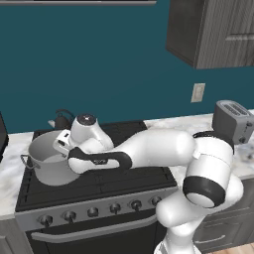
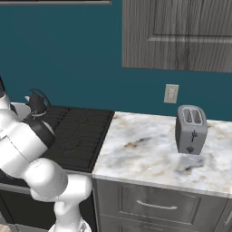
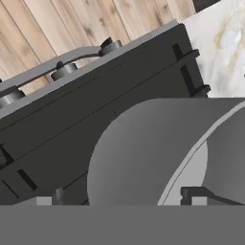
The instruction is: Pick the kettle from the cabinet and place it on a stove burner. Then pick the pot from the counter and place it on another stove burner. Finally, turn both burners on.
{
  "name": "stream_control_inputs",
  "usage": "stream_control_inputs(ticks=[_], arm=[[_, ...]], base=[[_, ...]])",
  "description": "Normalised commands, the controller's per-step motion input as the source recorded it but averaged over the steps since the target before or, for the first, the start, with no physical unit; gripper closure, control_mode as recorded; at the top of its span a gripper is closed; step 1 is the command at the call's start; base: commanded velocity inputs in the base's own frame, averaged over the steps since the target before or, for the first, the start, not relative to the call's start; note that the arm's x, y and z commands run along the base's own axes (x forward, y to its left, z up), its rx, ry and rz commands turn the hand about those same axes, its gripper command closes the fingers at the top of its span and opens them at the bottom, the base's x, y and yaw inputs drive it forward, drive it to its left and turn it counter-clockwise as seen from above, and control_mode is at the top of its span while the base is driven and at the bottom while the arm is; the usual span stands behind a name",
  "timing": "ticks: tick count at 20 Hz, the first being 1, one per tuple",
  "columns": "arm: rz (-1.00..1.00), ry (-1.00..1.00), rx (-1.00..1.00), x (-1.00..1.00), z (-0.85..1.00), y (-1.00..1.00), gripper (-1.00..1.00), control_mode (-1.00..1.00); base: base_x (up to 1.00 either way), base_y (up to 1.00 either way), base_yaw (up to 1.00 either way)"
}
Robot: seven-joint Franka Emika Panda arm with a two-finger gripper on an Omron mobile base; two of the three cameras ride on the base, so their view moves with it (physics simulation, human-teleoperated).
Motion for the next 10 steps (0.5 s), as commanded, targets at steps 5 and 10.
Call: stream_control_inputs(ticks=[5,10], arm=[[0.0,-0.08,0.0,-0.25,0.26,-0.02,-1.0,-1.0],[0.0,-0.05,0.0,-0.2,0.35,-0.08,-1.0,-1.0]], base=[[0.0,0.0,0.0],[0.0,0.0,0.0]])
